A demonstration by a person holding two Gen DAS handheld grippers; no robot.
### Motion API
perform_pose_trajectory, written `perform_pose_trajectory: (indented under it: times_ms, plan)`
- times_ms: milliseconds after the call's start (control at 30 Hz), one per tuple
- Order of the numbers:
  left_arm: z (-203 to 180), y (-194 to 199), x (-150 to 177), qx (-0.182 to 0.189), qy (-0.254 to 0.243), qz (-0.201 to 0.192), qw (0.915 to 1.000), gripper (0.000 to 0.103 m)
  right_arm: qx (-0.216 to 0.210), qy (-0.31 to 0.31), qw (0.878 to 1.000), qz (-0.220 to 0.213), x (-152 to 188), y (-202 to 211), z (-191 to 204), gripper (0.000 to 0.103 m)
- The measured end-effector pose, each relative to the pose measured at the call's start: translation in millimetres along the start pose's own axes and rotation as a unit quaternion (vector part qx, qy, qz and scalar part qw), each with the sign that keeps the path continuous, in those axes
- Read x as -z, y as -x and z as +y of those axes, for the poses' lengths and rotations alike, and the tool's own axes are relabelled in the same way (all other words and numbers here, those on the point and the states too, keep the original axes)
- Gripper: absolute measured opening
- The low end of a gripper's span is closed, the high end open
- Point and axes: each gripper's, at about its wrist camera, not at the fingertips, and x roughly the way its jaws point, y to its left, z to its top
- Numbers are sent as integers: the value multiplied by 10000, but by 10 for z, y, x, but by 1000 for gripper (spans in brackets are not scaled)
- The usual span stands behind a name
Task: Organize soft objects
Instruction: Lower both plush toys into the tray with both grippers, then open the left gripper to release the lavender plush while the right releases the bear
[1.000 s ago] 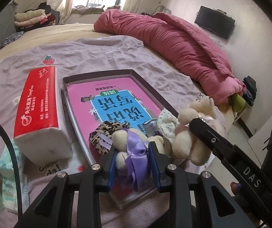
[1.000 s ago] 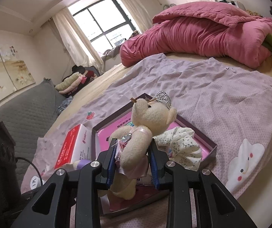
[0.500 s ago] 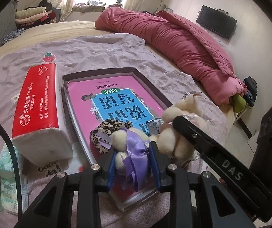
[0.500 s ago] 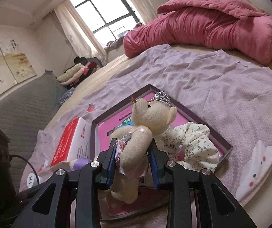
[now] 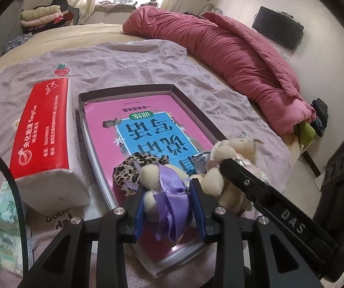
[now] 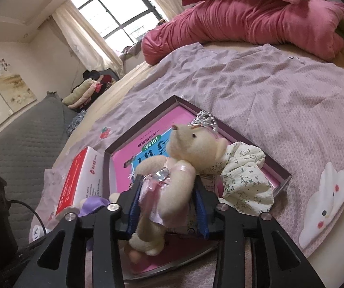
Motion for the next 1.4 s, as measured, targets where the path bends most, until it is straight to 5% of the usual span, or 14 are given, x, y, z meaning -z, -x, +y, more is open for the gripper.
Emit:
perform_pose_trajectory:
  times_ms: [333, 633, 900, 1100, 1400]
  plan:
    - [21, -209, -197, -239, 174, 305, 9991, 37, 122, -92, 9998, -162, 0, 104, -58, 59]
    - [82, -101, -91, -102, 265, 413, 9987, 37, 231, -326, 9991, -120, -10, 123, -173, 60]
    - [282, -48, -105, -36, 635, 349, 9974, 39, 394, 251, 9987, 194, 31, -59, 70, 61]
    - [306, -111, -147, -230, 662, 314, 9970, 45, 309, 402, 9987, -98, 30, 60, 127, 72]
    - [222, -65, -134, -170, 471, 226, 9985, 60, 539, -399, 9970, -374, -12, 236, -205, 73]
